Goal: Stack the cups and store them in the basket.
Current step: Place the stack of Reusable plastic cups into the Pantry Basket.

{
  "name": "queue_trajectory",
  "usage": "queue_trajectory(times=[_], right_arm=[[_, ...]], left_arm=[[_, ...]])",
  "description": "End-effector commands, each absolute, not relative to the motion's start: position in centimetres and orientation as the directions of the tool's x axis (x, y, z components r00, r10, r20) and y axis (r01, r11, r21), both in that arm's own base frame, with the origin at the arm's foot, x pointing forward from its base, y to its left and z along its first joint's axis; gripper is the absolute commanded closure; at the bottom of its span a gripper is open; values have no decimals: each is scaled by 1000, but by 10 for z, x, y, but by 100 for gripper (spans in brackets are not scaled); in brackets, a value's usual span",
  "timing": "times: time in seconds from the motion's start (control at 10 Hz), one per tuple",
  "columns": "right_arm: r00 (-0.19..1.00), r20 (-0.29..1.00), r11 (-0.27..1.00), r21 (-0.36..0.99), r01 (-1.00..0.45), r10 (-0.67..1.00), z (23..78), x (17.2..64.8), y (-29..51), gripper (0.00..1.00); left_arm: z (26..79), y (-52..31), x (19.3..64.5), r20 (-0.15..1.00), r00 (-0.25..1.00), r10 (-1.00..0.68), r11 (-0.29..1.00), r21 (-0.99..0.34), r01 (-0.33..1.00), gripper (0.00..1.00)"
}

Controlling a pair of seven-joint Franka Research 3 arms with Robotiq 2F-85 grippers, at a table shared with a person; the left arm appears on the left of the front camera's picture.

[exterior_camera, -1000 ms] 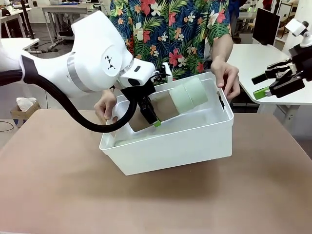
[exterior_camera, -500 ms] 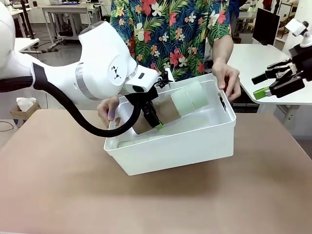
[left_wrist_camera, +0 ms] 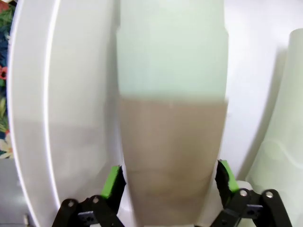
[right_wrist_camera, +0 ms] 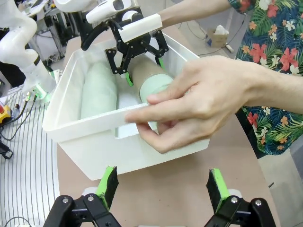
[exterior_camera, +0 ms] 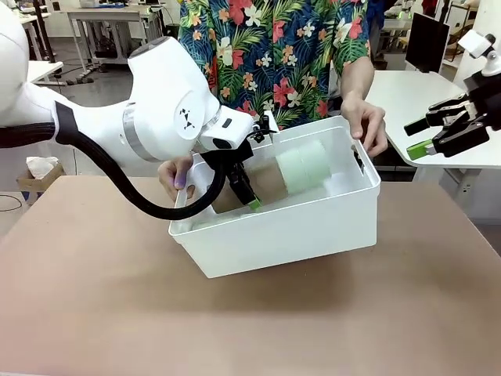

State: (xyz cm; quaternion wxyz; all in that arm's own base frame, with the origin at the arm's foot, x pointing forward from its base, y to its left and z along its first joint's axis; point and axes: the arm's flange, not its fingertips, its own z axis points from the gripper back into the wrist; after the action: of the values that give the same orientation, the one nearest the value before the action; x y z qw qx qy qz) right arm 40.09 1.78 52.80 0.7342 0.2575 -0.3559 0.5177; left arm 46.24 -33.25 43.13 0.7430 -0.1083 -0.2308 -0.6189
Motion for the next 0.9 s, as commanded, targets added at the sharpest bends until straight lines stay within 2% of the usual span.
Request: queue_trajectory(times=[0.0, 0.4, 0.8], right_arm=[[222, 792, 338, 21, -941, 568, 530, 401, 19, 0], [222, 792, 338, 21, -941, 568, 530, 401, 19, 0], [222, 792, 338, 21, -941, 568, 530, 401, 19, 0]], left_arm=[[440, -335, 468, 477, 126, -870, 216, 138, 967, 0], [479, -319, 455, 501, 82, -862, 163, 121, 979, 0], [545, -255, 425, 613, 34, -789, 72, 38, 997, 0]])
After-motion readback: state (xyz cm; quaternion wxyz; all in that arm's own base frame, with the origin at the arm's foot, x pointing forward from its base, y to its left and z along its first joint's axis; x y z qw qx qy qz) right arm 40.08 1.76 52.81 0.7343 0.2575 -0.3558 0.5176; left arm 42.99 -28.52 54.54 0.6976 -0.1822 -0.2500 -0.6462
